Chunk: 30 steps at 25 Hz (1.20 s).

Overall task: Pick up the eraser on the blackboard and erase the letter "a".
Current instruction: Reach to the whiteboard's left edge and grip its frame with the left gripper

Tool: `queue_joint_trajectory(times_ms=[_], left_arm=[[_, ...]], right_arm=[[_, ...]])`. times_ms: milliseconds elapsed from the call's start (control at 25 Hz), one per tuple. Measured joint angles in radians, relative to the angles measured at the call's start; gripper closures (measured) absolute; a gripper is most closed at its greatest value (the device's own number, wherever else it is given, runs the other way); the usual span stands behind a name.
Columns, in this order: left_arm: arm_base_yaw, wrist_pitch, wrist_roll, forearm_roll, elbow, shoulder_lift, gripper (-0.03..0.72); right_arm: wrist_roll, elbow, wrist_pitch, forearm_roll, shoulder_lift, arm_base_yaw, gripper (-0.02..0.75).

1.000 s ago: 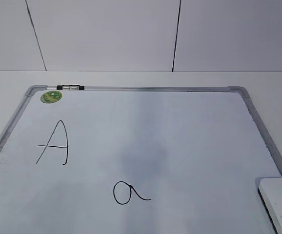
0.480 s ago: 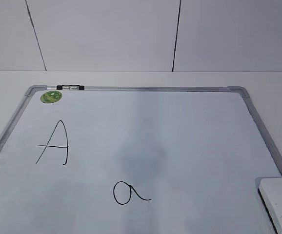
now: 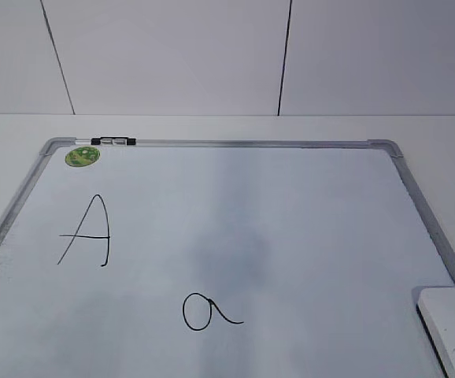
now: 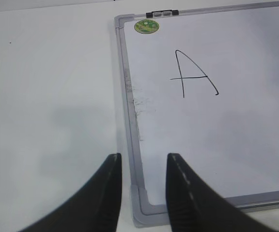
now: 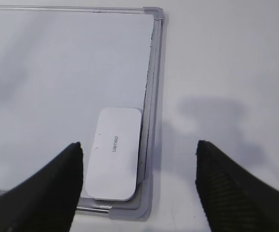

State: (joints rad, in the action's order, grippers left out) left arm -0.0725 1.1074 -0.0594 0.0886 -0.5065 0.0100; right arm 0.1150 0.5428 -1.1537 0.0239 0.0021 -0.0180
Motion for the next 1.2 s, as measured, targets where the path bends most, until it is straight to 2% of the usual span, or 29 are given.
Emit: queue_joint_trajectory(times_ms=[200, 360, 840, 1200], left_arm=[[0.000, 0.002, 0.000, 0.000, -0.011, 0.055, 0.447], [0.000, 0.003, 0.000, 0.002, -0.060, 0.195, 0.447], [0.000, 0.000, 0.006, 0.008, -0.228, 0.789, 0.446], [0.000, -0.063, 0.004, -0.007, -0.433, 1.230, 0.446]], right_arm=[[0.000, 0.075, -0.006, 0.000, 0.093, 0.000, 0.178], [-0.009, 0.129, -0.011, 0.000, 0.194, 0.000, 0.178], [-0.051, 0.243, -0.057, 0.000, 0.469, 0.000, 0.178], [-0.063, 0.243, -0.099, 0.038, 0.602, 0.000, 0.178]])
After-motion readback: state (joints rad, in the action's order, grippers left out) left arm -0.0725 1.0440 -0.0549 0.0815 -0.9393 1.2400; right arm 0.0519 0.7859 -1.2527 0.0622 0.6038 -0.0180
